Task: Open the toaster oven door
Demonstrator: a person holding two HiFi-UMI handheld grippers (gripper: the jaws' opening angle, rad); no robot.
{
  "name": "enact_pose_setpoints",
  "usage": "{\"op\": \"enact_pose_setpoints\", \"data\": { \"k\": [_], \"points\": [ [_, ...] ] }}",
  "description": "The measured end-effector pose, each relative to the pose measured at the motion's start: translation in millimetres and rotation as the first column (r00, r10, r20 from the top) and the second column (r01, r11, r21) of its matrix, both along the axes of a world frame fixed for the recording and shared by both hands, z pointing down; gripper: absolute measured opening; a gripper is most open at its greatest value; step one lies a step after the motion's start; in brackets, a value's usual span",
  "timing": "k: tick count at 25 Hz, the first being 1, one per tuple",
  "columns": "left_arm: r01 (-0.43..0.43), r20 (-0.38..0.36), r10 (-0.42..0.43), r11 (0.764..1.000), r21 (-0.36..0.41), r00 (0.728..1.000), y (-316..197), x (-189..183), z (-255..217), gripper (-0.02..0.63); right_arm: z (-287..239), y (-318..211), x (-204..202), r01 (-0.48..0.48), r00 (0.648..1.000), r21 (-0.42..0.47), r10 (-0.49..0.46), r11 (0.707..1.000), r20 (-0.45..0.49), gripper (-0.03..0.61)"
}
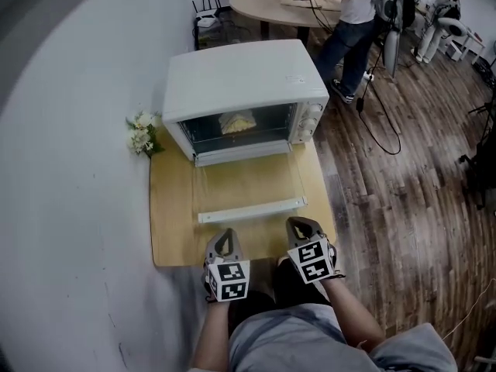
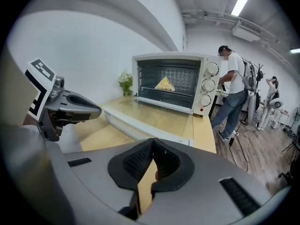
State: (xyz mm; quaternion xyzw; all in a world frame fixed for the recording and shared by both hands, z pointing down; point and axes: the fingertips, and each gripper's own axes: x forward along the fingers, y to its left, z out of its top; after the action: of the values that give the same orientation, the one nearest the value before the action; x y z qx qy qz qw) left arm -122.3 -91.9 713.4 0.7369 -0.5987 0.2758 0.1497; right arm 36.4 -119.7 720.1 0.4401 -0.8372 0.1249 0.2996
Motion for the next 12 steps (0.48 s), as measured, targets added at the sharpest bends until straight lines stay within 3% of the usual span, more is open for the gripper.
{"op": "enact_pose_setpoints", "data": {
  "k": [6,12],
  "points": [
    [0.057,-0.136,-0.044,0.994,0.097,0.990,-2.3,-4.1,-78.3,0.002,-66.8,5.3,4.4,-0.014,0.998,0.033,0.011,0.999,0.066,0.000],
    [0.056,-0.263,0.000,0.977,0.207,0.965,-6.4,14.8,-161.0,0.002,-155.1,-7.3,17.5,-0.028,0.991,0.113,0.013,0.993,0.132,0.000]
  ]
}}
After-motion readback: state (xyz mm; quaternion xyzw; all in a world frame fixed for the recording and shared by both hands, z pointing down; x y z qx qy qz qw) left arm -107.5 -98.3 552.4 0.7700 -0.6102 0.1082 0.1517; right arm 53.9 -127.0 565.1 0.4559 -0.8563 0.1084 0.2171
